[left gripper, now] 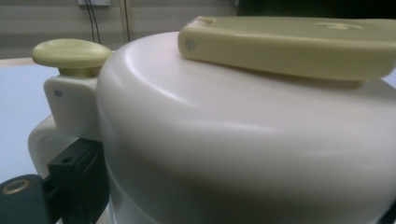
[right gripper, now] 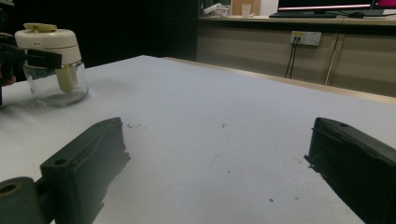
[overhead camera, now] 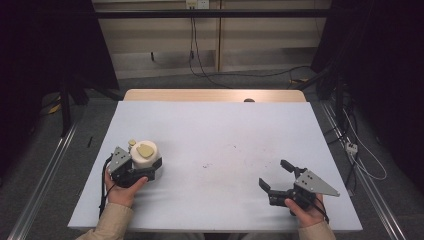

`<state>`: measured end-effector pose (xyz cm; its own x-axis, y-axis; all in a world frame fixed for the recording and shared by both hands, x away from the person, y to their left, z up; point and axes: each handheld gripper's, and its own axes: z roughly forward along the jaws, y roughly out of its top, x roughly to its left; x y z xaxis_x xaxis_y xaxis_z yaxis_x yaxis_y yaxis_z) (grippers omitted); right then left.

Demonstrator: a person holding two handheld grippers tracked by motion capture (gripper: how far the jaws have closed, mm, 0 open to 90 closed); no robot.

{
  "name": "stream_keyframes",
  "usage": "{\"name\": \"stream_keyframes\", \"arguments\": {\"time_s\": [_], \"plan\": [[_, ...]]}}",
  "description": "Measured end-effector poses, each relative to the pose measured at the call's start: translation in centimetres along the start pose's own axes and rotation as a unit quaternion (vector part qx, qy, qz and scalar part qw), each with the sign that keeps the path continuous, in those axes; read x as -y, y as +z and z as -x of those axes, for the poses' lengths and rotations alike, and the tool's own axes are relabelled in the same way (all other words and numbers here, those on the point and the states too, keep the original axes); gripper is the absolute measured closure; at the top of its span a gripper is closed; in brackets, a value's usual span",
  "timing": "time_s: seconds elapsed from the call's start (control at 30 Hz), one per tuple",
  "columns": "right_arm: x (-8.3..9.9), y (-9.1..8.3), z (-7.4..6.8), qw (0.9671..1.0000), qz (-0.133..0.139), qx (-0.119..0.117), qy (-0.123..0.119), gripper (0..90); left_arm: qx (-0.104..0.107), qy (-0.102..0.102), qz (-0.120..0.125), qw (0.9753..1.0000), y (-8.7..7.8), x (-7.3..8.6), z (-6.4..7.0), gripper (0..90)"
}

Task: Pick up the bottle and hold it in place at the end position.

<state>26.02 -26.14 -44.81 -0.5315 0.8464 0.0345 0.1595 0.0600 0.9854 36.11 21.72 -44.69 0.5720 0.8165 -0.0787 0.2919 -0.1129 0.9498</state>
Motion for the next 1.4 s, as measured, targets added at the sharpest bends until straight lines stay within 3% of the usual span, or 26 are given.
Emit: {"name": "stream_keyframes", "arguments": {"time_s": [0.63, 0.9, 1.07, 1.4], "plan": [[0.0, 0.9, 0.0, 1.0000, 0.002, -0.002, -0.005, 3.3, -0.004, -0.017, 0.030, 0.9994, -0.6, -1.1, -0.4, 6.3], [0.0, 1.2, 0.0, 1.0000, 0.000, 0.002, -0.006, 3.2, -0.001, -0.010, 0.036, 0.9993, -0.7, -1.7, -0.2, 6.3], [0.0, 1.3, -0.1, 0.9999, -0.002, 0.002, -0.010, 3.2, 0.000, -0.017, 0.038, 0.9991, -0.4, -1.8, 0.0, 6.3], [0.0, 1.2, -0.2, 0.9999, -0.007, 0.001, -0.011, 3.3, 0.012, -0.005, 0.037, 0.9992, 0.7, -2.6, 1.0, 6.3]]}}
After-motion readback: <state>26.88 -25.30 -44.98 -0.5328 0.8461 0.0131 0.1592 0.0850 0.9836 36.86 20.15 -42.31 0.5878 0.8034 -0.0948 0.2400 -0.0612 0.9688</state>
